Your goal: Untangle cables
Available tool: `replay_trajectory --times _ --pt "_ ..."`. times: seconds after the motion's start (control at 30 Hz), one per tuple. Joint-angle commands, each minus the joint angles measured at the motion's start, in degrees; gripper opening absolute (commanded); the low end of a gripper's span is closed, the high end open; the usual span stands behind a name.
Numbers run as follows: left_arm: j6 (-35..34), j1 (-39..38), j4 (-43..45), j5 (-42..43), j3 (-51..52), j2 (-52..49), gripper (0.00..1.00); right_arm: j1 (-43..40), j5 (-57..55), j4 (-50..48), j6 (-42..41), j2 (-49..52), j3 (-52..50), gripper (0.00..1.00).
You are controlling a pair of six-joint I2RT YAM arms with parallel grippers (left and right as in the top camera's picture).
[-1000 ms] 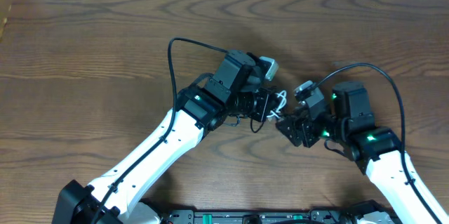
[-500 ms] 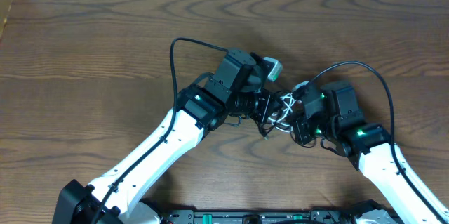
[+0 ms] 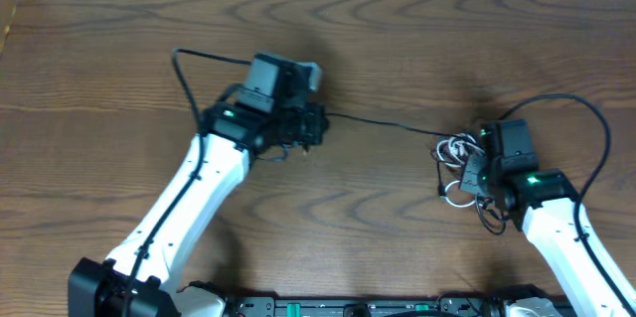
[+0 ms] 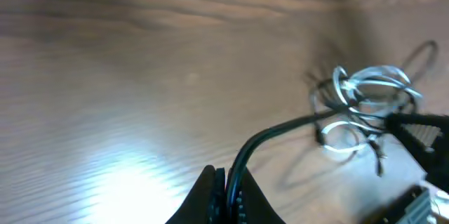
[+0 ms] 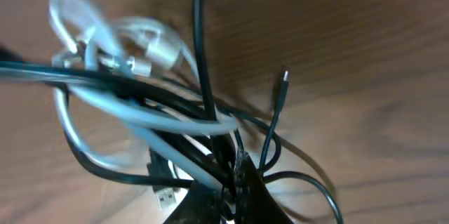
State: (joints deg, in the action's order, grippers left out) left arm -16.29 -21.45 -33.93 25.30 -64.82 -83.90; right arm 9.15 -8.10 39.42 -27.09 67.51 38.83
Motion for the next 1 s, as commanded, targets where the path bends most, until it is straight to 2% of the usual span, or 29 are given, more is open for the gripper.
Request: replay_trajectory --times 0.0,0.07,0.1,0.13,0.17,0.23,0.3,0.43,0.8,0.97 --pt "2.29 3.48 -0.61 -1.81 0.07 0.85 0.07 -3.08 -1.38 -0.76 -3.34 0.33 -0.26 0.01" --pt "2.25 4.46 -0.57 -1.75 0.09 0.85 0.08 -3.76 7.96 -3.96 2.62 0.33 -0.28 0.01" --pt "2.25 4.46 -0.57 -1.66 0.09 0.85 0.14 -3.80 13.03 -5.60 6.08 0.33 -0.26 0.01" --pt "2.27 4.44 -0.55 -0.52 0.09 0.85 0.43 -3.80 24.81 -8.81 13.40 0.33 -0.26 0.01" --pt "2.27 4.35 -0.52 0.28 0.09 0.85 0.55 -3.78 33.92 -10.71 18.56 0.33 -0.26 0.01" --pt "2.27 3.93 -0.55 1.27 0.09 0.83 0.68 -3.41 51.65 -13.64 27.08 0.33 -0.26 0.01" --pt "2.27 3.41 -0.55 1.27 0.09 0.83 0.74 -2.54 64.54 -15.67 31.50 0.33 -0.26 0.01" --pt "2.32 1.90 -0.42 2.25 0.09 0.83 0.75 -0.31 73.64 -16.26 35.52 0.33 -0.26 0.01" --pt "11.74 0.57 0.35 24.76 0.09 0.83 0.75 2.95 68.39 -16.31 35.95 0.33 -0.26 0.01" --pt "12.04 0.46 0.35 26.60 0.09 0.83 0.75 2.95 68.46 -16.31 35.95 0.33 -0.26 0.01"
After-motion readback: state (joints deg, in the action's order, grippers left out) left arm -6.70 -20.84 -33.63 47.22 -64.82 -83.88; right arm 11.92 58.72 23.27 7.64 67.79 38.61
